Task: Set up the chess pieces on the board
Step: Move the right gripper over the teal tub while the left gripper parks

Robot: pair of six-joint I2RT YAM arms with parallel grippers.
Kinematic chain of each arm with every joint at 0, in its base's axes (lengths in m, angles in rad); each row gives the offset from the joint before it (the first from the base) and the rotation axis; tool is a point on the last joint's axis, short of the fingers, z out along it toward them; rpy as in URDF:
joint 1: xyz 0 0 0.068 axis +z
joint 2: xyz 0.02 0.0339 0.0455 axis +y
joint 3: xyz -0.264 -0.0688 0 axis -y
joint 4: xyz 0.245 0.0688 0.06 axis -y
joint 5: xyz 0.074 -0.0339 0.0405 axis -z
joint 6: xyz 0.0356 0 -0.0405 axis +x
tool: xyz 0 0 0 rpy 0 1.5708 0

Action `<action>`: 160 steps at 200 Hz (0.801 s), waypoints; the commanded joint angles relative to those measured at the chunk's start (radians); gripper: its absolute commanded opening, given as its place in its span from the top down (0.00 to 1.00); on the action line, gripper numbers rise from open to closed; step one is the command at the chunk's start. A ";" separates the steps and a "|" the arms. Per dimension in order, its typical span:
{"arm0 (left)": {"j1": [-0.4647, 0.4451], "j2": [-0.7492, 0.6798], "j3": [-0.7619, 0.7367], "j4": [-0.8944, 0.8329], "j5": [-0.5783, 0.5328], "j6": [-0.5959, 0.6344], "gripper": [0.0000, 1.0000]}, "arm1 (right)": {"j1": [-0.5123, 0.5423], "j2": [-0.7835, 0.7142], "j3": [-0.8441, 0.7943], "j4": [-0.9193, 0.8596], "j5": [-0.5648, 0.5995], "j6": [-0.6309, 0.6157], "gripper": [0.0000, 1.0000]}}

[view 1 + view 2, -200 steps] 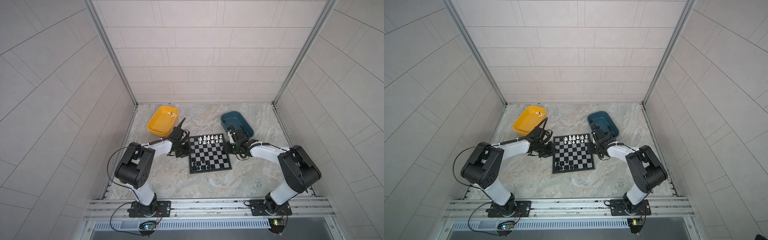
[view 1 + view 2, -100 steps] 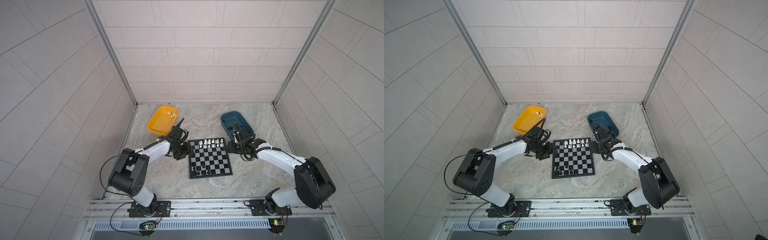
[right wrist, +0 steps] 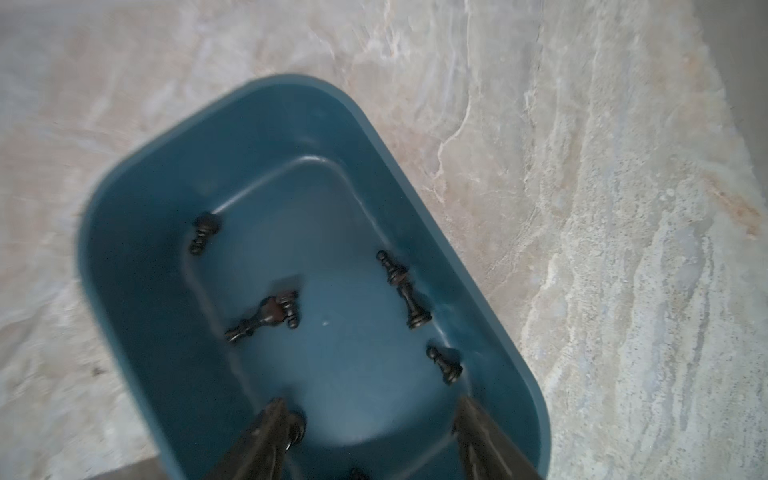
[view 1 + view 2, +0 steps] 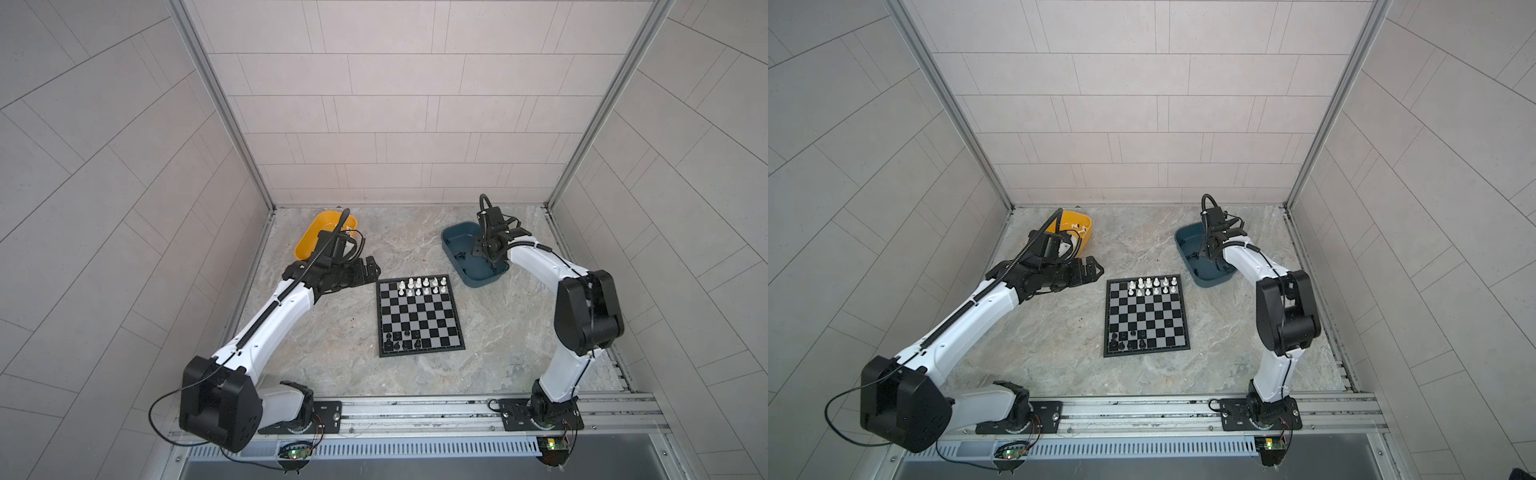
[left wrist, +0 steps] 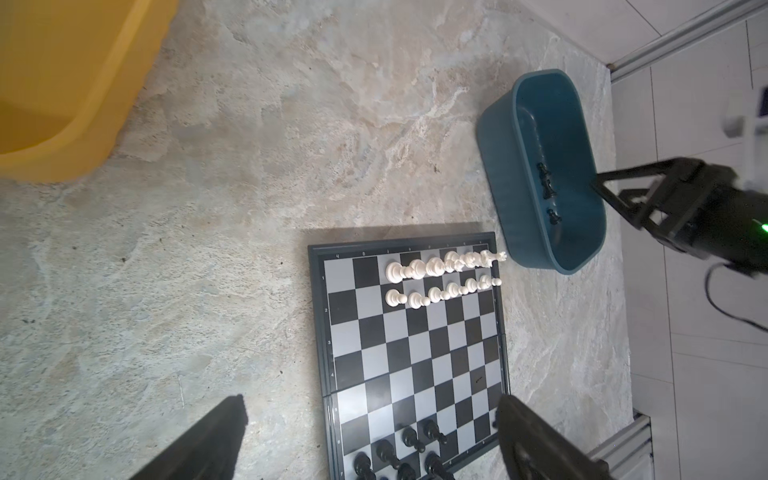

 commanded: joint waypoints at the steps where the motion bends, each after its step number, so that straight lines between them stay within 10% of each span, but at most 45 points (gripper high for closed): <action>1: -0.004 -0.010 0.018 0.004 0.044 0.036 0.01 | -0.010 0.062 0.064 -0.161 0.013 -0.033 0.38; 160: -0.003 0.039 -0.010 0.011 0.092 0.039 0.01 | -0.041 -0.208 -0.399 -0.190 -0.098 0.093 0.52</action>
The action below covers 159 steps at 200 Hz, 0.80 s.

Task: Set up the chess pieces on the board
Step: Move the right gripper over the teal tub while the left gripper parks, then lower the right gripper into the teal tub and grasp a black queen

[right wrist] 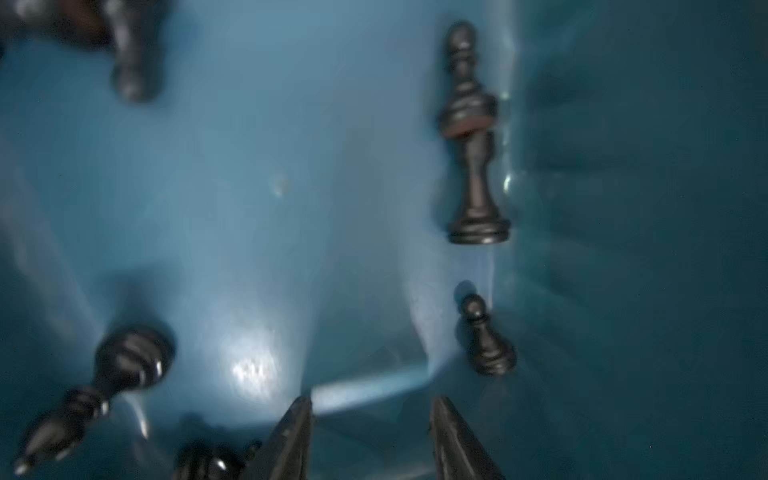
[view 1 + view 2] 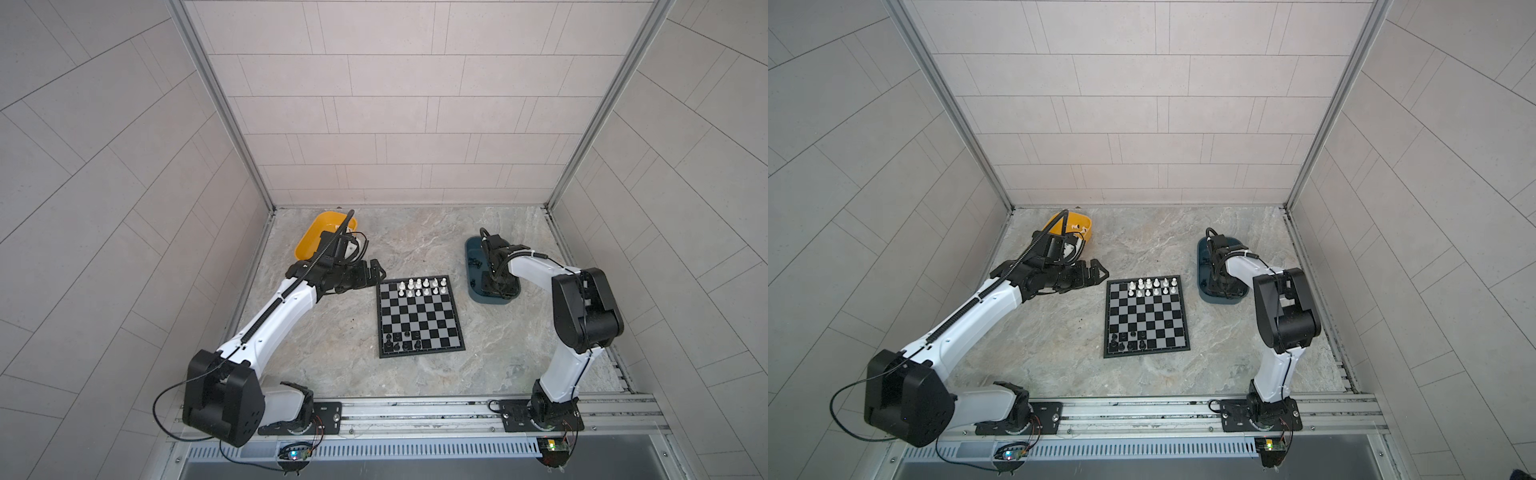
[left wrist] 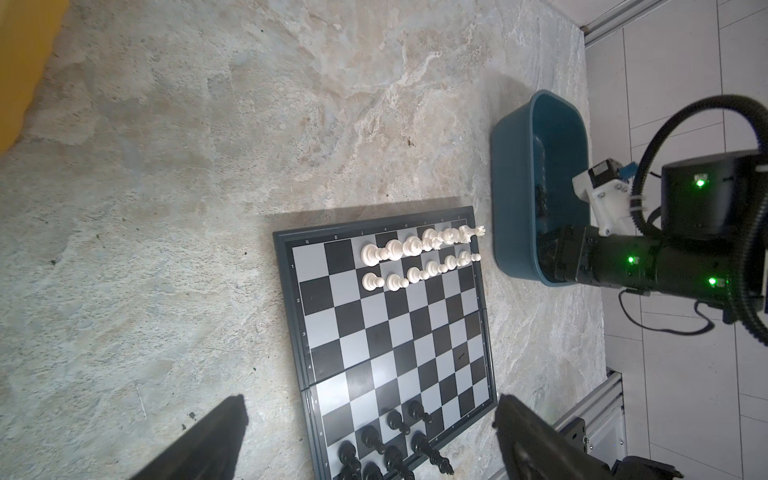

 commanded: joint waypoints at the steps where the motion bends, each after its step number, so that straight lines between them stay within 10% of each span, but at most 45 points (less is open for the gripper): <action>1: -0.003 0.010 -0.007 -0.003 0.008 0.012 0.01 | -0.006 -0.104 -0.088 -0.019 -0.016 0.053 0.52; 78: -0.001 0.002 -0.003 -0.061 0.000 0.047 0.01 | -0.011 -0.376 -0.339 -0.039 -0.140 0.124 0.52; 159: -0.001 0.019 0.006 0.019 0.059 -0.014 0.02 | -0.083 -0.260 -0.053 0.053 -0.084 0.292 0.57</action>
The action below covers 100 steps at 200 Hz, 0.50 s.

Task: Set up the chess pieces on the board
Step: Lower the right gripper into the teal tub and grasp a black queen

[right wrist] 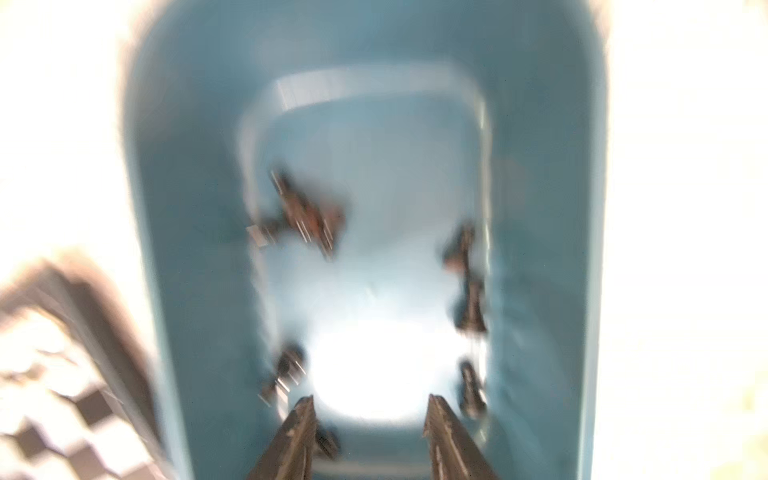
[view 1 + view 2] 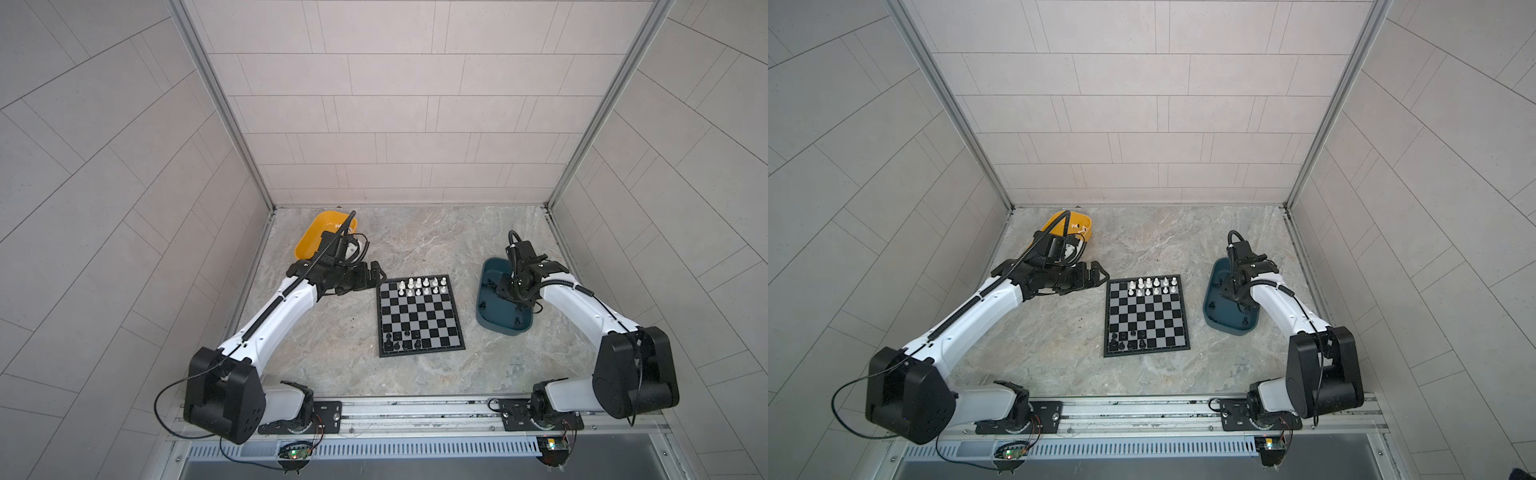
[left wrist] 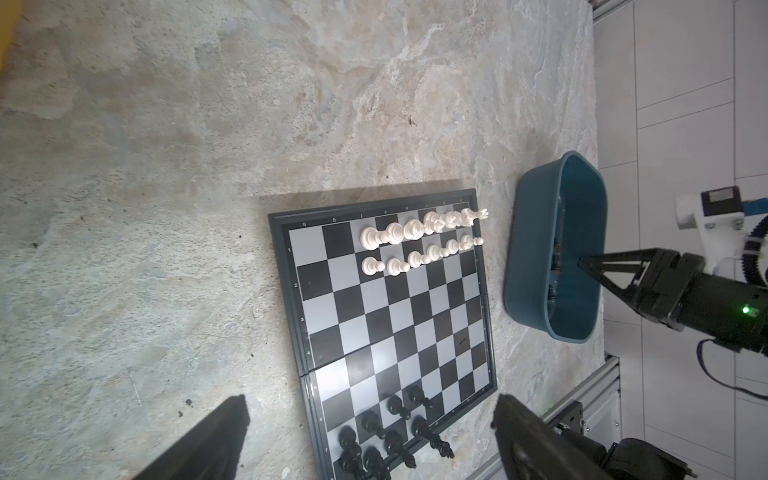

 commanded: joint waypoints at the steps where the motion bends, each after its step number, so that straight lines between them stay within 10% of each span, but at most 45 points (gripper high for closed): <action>1: -0.001 0.012 0.006 0.040 0.028 -0.017 0.03 | -0.019 0.087 0.069 0.038 -0.018 0.127 0.57; 100: 0.006 0.000 -0.026 0.060 0.075 -0.020 0.04 | -0.033 0.368 0.199 0.032 -0.020 0.080 0.68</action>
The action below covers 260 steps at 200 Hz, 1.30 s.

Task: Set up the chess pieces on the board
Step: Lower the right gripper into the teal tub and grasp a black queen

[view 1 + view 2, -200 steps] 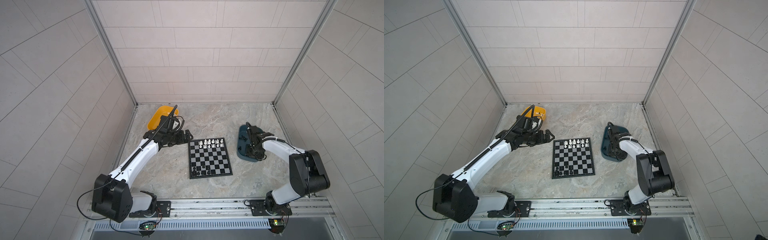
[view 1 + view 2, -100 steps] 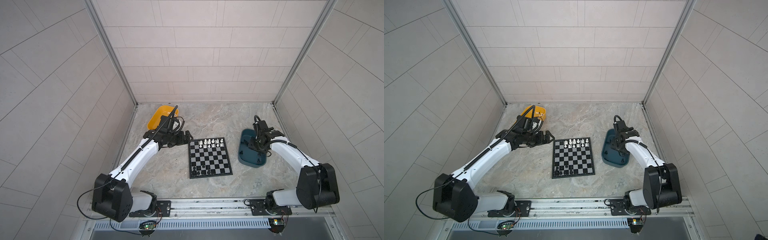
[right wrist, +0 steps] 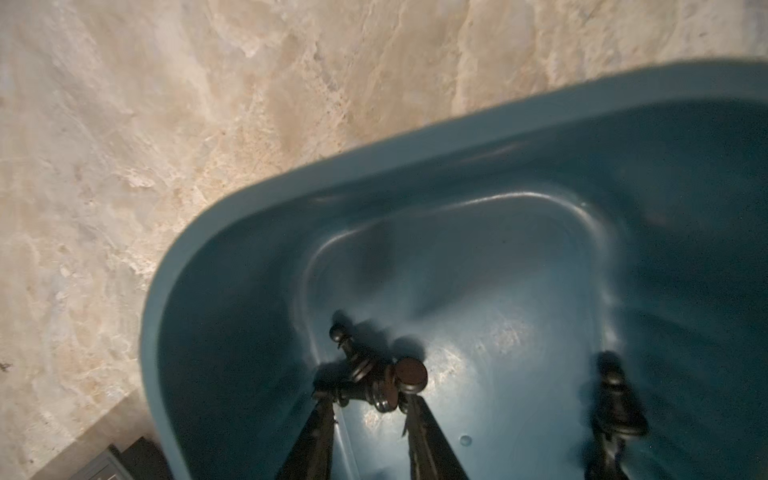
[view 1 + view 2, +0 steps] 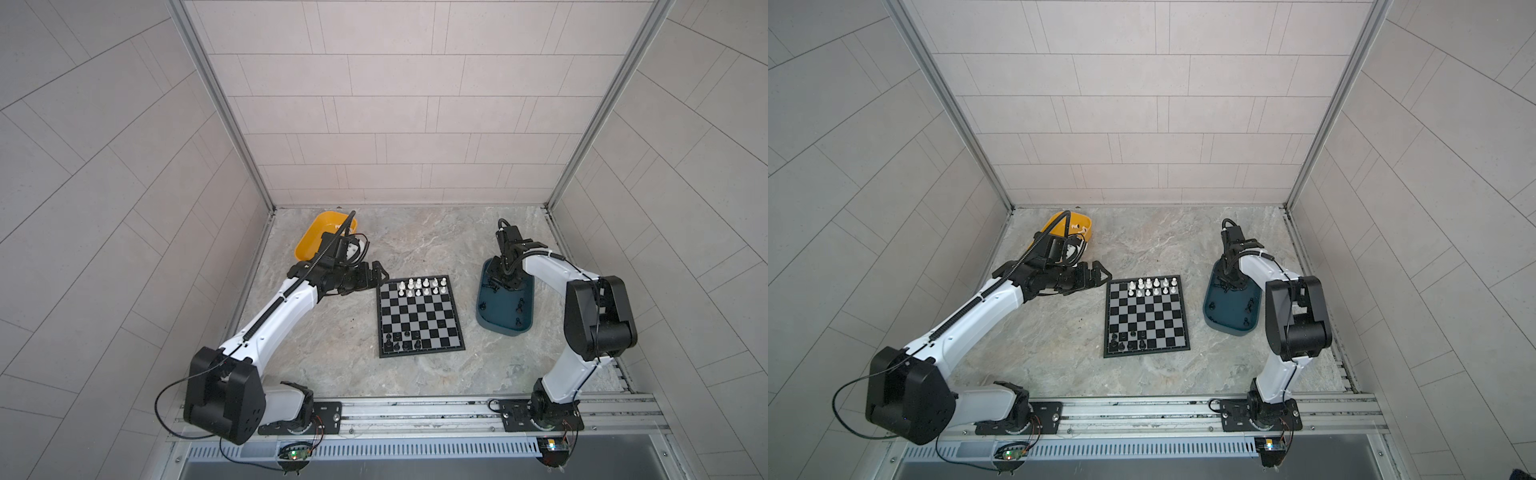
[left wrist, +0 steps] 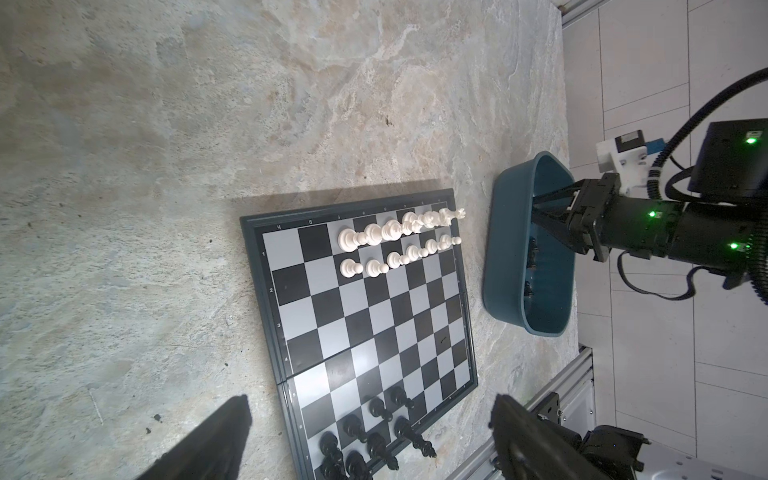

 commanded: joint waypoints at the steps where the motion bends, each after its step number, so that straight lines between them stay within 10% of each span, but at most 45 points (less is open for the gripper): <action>1: 0.007 0.000 -0.010 0.020 0.021 -0.008 0.04 | -0.004 0.032 0.016 -0.048 0.034 -0.023 0.68; 129: 0.022 0.015 -0.015 0.025 0.036 -0.018 0.05 | -0.024 0.012 -0.077 -0.042 0.062 -0.100 0.74; 260: 0.025 0.013 -0.026 0.037 0.053 -0.029 0.05 | 0.040 -0.046 -0.066 -0.039 -0.039 -0.178 0.51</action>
